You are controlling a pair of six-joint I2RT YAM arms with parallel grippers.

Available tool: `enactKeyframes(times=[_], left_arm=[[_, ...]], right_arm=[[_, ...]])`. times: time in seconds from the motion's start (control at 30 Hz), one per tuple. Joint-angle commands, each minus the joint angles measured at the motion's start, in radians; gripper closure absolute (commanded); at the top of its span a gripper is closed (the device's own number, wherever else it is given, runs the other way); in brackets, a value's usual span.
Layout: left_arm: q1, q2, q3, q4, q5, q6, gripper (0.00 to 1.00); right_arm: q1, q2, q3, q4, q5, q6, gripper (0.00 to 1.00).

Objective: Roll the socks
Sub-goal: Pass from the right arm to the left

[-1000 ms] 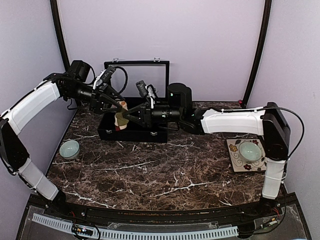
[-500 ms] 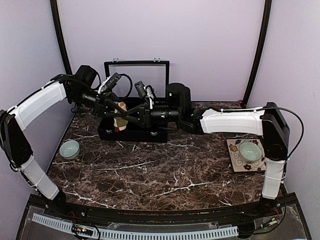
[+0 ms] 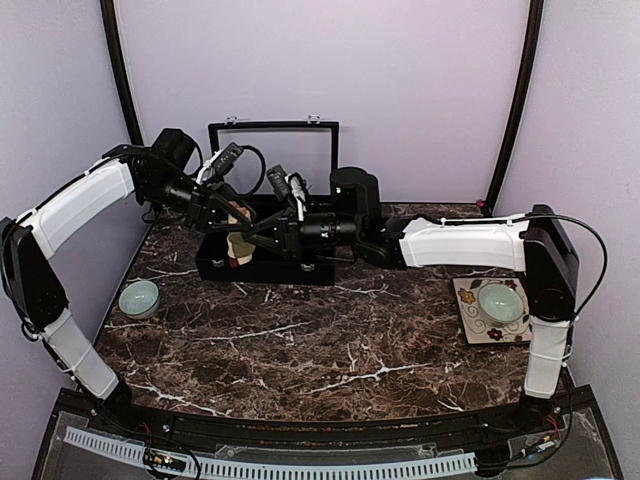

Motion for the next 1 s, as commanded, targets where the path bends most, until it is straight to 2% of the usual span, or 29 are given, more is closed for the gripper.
enactKeyframes(times=[0.0,0.1,0.2,0.4,0.43,0.47,0.53,0.57,0.83,0.9,0.97], left_arm=[[-0.004,-0.023,0.027,-0.014,0.019,-0.003,0.9],[-0.002,-0.027,0.03,-0.027,-0.008,0.016,0.93],[-0.002,-0.033,0.023,-0.026,-0.028,0.025,1.0],[-0.002,-0.021,0.014,-0.05,-0.028,0.05,1.0],[-0.003,-0.016,0.02,-0.063,-0.028,0.054,0.96],[-0.003,-0.013,0.03,-0.079,-0.028,0.061,0.83],[-0.003,-0.024,0.032,-0.076,-0.036,0.065,0.06],[-0.003,-0.038,0.017,-0.044,-0.043,0.039,0.02],[-0.002,-0.138,-0.072,0.15,-0.128,-0.109,0.01],[0.005,-0.178,-0.125,0.243,-0.187,-0.17,0.01],[0.005,-0.21,-0.181,0.346,-0.316,-0.257,0.01]], right_arm=[[0.008,0.013,0.032,0.0,0.004,-0.012,1.0],[0.008,0.013,0.033,-0.002,0.004,-0.016,1.0],[0.008,0.011,0.029,-0.001,0.004,-0.012,1.0],[0.008,0.005,0.03,0.002,0.005,-0.011,1.0],[0.008,0.005,0.03,-0.001,0.006,-0.013,1.0],[0.008,0.004,0.029,-0.003,0.008,-0.015,1.0],[0.007,0.001,0.027,-0.01,0.009,-0.018,1.0],[0.007,-0.001,0.026,-0.01,0.009,-0.019,1.0],[0.007,-0.005,0.026,-0.013,0.01,-0.02,1.0],[0.007,-0.011,0.023,-0.01,0.007,-0.023,1.0],[0.007,-0.017,0.017,-0.007,0.002,-0.026,1.0]])
